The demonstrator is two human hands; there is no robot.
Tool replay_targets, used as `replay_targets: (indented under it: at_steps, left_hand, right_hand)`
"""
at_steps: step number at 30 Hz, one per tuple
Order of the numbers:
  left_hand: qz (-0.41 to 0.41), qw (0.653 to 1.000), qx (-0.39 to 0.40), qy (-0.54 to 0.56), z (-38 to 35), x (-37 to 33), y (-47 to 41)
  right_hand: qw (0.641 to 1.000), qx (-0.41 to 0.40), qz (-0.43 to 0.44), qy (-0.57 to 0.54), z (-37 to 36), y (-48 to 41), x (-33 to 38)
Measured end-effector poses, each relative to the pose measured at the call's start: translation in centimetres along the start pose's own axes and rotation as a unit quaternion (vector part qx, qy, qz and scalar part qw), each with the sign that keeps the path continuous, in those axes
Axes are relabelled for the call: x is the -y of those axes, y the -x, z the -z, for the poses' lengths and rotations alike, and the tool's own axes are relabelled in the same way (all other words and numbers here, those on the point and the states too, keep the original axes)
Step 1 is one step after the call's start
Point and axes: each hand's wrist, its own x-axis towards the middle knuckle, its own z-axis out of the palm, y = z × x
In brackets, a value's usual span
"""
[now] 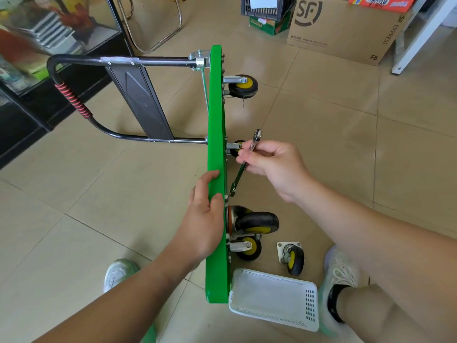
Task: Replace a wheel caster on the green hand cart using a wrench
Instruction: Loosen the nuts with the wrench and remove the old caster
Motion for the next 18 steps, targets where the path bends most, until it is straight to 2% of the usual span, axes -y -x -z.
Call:
replay_targets:
  at_steps: [7, 18]
  left_hand:
    - [0.010, 1.000, 0.019, 0.004, 0.3, 0.4, 0.0]
    - [0.004, 0.999, 0.029, -0.012, 0.6, 0.3, -0.3]
  right_hand:
    - [0.996, -0.010, -0.074, -0.039, 0.4, -2.7, -1.6]
    - [0.987, 0.053, -0.147, -0.044, -1.1, -6.2, -4.3]
